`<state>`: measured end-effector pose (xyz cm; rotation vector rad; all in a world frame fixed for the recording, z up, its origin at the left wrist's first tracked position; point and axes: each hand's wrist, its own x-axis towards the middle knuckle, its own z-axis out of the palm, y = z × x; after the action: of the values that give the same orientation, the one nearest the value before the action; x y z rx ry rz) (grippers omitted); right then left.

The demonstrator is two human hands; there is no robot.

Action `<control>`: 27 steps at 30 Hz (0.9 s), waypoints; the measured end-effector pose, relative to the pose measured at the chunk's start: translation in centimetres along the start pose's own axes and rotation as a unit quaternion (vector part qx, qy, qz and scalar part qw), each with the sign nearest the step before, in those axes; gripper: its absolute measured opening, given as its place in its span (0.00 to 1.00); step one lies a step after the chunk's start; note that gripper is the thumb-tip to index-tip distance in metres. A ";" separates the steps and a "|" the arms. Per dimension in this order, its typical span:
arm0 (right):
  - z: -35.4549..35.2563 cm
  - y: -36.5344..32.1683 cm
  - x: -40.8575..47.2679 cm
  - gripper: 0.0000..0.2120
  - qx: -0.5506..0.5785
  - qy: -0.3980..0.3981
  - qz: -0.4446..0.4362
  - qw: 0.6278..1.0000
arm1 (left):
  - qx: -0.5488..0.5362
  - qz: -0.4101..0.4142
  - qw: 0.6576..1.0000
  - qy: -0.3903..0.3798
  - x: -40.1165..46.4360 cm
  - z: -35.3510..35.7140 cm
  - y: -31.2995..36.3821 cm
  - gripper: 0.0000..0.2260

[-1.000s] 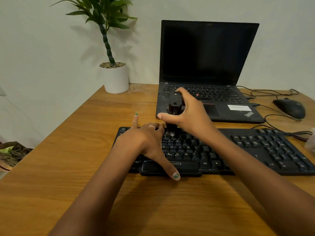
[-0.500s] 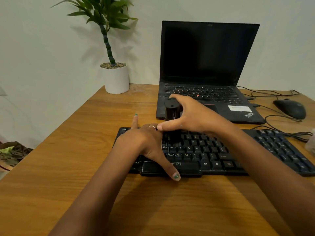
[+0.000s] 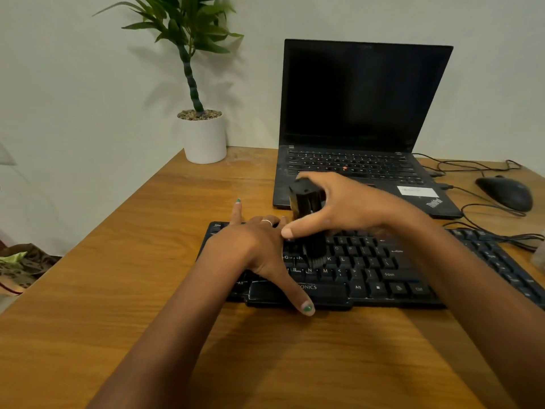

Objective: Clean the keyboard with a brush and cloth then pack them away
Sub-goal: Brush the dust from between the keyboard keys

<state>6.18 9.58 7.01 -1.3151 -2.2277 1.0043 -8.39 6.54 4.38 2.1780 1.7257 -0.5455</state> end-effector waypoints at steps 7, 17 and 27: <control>0.3 0.3 0.2 0.32 -0.001 0.062 -0.022 0.998 | 0.002 0.002 1.000 0.004 -0.1 0.1 -0.1 0.60; -0.1 0.1 -0.4 0.24 0.026 -0.017 -0.027 0.999 | -0.005 0.003 1.000 0.006 -0.3 0.0 0.0 0.59; -0.8 0.9 -0.4 0.31 0.073 -0.061 -0.017 0.995 | -0.002 0.003 1.000 0.002 -0.3 -0.1 0.0 0.59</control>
<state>7.46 9.83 6.91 -1.1765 -2.2081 1.2404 -8.43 6.31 4.66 2.1836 1.7200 -0.5355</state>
